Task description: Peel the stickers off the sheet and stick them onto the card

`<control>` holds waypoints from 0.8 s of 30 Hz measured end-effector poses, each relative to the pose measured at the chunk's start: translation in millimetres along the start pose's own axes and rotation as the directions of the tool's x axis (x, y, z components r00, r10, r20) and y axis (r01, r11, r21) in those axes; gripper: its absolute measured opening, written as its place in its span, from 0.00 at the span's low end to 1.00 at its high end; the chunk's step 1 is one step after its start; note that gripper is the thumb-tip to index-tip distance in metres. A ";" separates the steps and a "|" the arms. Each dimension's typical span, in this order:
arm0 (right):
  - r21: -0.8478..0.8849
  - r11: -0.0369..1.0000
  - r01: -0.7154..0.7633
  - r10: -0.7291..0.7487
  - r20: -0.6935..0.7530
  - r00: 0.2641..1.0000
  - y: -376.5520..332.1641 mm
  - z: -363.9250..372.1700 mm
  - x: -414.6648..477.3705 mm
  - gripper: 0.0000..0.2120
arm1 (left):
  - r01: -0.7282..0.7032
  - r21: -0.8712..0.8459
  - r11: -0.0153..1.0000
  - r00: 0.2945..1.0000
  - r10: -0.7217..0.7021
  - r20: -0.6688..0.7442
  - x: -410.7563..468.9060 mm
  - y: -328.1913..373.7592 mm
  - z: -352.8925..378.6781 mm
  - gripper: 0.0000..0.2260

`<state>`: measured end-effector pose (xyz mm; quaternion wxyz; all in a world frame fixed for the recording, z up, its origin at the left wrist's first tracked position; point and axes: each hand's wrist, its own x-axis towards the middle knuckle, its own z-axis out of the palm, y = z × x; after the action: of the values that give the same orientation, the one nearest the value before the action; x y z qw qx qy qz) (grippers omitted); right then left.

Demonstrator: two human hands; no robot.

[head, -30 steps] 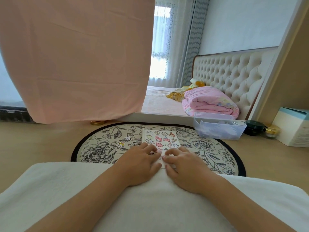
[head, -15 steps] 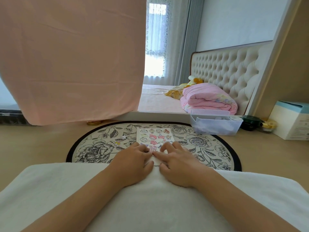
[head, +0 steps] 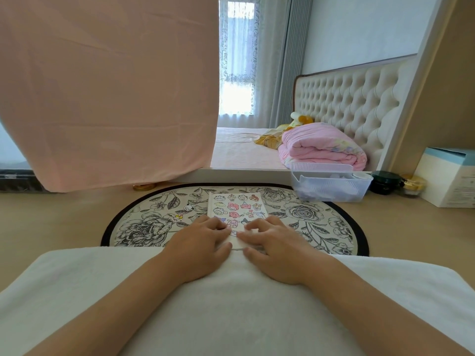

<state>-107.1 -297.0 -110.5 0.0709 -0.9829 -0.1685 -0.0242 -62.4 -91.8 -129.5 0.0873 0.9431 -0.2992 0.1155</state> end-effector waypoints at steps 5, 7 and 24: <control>-0.061 0.998 -0.002 0.003 0.009 1.000 -5.1 5.0 2.6 0.24 | -0.006 0.009 1.000 1.000 0.006 0.001 0.5 -2.3 0.2 0.32; -0.072 0.997 -0.001 -0.001 -0.028 1.000 -5.8 5.1 2.1 0.23 | -0.015 0.052 0.999 1.000 0.015 -0.002 -0.7 -1.8 -1.4 0.33; 0.051 0.999 -0.009 0.017 -0.161 0.987 2.5 0.4 5.4 0.18 | -0.036 -0.286 0.957 0.988 -0.009 -0.154 3.5 -16.7 -6.1 0.14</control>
<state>-101.1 -297.5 -110.8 0.1091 -0.9766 -0.1565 -0.0991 -50.9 -78.9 -124.3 0.2457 0.9066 -0.3118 0.1434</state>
